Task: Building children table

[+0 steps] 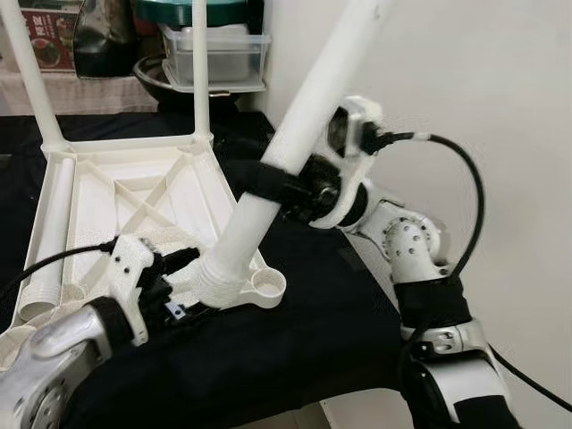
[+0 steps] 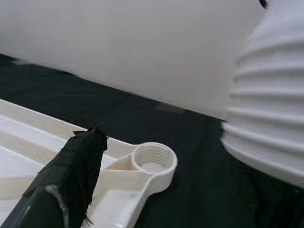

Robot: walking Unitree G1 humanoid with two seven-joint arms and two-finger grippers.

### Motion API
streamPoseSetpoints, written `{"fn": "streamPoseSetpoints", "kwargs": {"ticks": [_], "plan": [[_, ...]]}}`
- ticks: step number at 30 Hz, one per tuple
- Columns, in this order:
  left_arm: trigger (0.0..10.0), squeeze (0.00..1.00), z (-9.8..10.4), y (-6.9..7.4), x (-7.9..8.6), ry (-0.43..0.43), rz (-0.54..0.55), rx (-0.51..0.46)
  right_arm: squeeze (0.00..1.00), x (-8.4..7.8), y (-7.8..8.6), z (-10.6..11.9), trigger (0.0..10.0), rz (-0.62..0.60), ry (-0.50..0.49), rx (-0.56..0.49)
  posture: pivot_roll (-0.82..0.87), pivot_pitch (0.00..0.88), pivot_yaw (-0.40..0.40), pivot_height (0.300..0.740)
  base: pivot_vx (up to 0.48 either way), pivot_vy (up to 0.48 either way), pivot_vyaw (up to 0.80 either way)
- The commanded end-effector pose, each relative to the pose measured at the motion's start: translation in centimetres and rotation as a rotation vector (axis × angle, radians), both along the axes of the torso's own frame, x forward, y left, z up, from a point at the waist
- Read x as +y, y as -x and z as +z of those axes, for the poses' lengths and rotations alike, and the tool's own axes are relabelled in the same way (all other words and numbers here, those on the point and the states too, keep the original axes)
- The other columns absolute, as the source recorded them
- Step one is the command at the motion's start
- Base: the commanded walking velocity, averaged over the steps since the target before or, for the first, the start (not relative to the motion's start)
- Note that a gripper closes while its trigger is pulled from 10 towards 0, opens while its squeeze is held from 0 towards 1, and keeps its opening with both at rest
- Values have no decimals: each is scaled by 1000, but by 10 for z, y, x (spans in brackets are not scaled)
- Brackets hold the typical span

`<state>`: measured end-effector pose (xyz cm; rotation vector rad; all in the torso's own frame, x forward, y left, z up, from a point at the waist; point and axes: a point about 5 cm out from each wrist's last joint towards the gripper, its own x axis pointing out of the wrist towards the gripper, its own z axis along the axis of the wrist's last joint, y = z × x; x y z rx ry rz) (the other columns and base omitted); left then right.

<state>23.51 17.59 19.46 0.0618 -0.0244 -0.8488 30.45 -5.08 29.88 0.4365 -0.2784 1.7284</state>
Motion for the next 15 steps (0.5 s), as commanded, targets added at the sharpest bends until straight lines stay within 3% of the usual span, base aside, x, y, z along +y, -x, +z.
{"fn": "streamPoseSetpoints", "kwargs": {"ticks": [1, 15], "plan": [[10000, 0, -3, 1, -5, -14, -49, 30, 0, 2, 1, -1, 10000, -2, 9, -17, 215, 0, -113, 740, 0, 0, 0], [10000, 0, 6, -3, -27, -19, -232, 60, 0, 7, 3, -10, 10000, -10, 47, -35, 196, 0, -99, 740, 0, 0, 0]]}}
